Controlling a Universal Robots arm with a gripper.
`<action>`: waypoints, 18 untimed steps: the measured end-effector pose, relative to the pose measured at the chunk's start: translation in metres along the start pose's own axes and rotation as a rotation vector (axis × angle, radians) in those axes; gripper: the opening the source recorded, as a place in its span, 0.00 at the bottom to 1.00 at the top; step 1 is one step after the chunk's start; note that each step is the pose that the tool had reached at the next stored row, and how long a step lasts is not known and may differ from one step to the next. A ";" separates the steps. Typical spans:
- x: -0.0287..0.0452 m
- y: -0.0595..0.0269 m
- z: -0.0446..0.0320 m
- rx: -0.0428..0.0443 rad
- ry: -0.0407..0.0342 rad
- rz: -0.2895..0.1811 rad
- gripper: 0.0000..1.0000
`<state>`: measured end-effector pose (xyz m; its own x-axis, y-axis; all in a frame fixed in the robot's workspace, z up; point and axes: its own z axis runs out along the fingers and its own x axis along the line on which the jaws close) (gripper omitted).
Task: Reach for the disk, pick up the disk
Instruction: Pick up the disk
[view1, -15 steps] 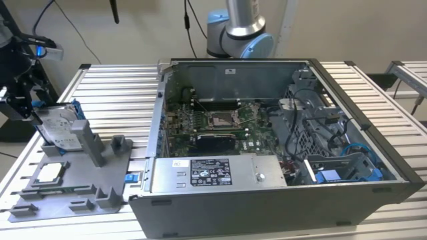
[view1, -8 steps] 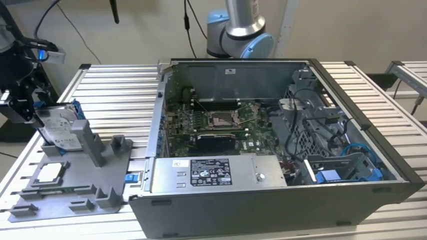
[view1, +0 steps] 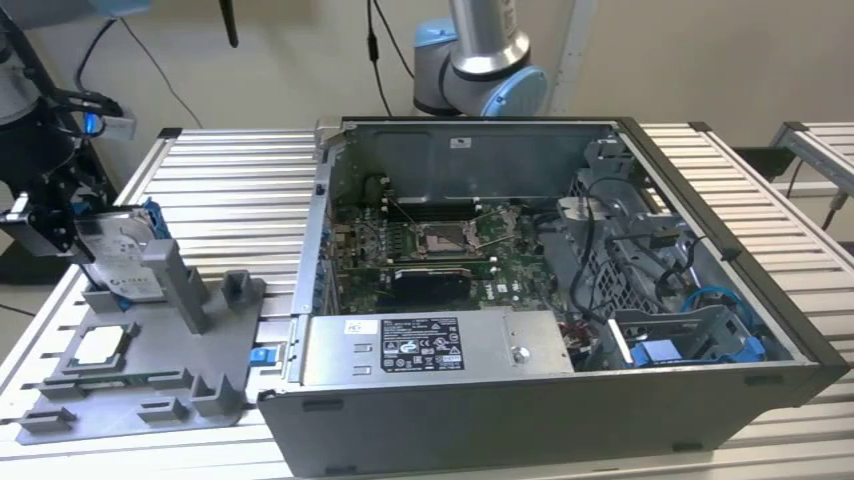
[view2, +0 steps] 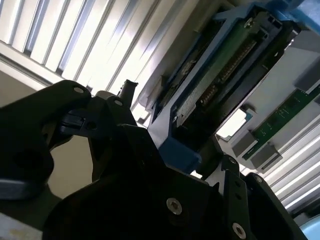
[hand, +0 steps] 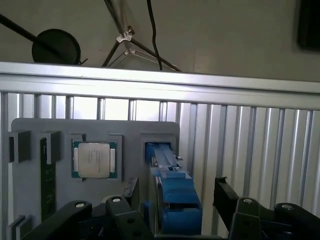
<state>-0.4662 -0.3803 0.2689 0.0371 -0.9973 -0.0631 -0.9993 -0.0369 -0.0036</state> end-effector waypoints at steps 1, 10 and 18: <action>0.0001 0.0000 0.0017 -0.0001 0.0001 0.000 1.00; 0.0002 -0.0004 0.0103 0.0056 -0.0229 0.000 1.00; 0.0003 0.0000 -0.0031 0.0093 -0.0313 0.000 1.00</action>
<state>-0.4662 -0.3808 0.2720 0.0377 -0.9948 -0.0944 -0.9992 -0.0366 -0.0129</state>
